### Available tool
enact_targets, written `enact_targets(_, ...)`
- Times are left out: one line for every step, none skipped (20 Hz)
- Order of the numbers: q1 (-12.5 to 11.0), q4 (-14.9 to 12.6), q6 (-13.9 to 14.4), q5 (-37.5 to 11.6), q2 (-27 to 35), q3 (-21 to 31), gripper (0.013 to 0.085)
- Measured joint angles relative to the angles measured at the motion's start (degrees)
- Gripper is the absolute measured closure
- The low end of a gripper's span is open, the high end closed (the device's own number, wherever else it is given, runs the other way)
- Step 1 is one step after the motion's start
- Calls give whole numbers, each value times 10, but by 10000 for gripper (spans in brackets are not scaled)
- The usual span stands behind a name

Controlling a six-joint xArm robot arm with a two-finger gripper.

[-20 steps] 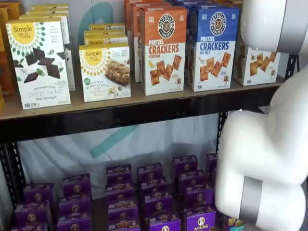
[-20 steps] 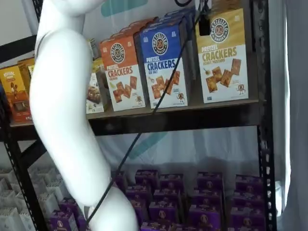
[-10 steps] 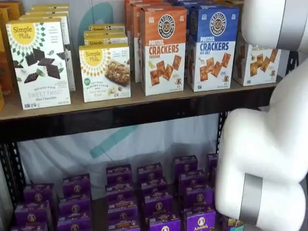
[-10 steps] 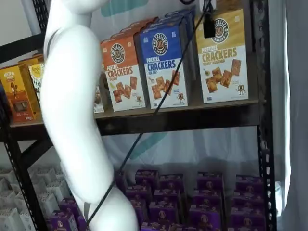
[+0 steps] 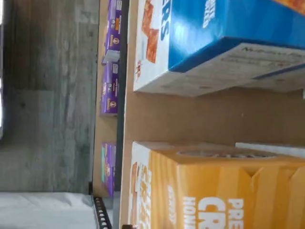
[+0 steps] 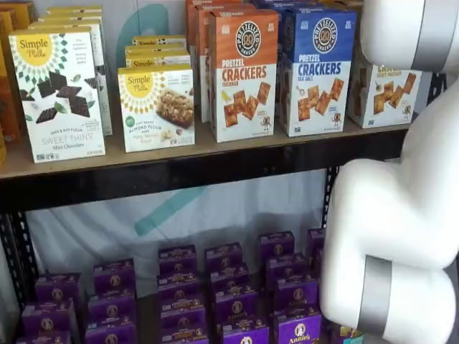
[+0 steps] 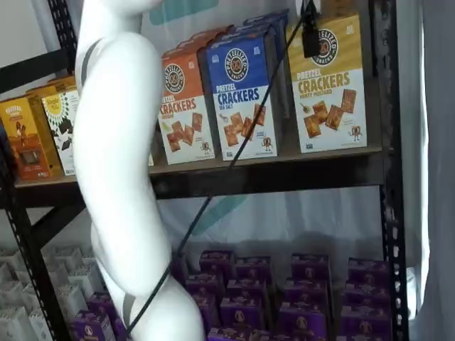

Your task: Retrieve the yellow and white box located on the top shelf, the sixth one from the left

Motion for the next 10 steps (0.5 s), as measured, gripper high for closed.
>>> enact_targets(1,-4,1,3,2,-3,130)
enact_targets(3,-7,1,9,5,-7,130)
enact_targets(4,-11,3,16,9,-13,130)
enact_targets(6,-17,4,23,12,-19,130)
enact_targets(9,-24,5,29,15,-23,130)
enact_targets(10,-27,6,32,16,-25,130)
enact_targets(10,-27,6,33,17,-25,130)
enact_targets(11,-26,6,32,16,-23,130)
enact_targets(11,-24,7,30,14,-20,130)
enact_targets(11,-23,7,28,13,-18,130)
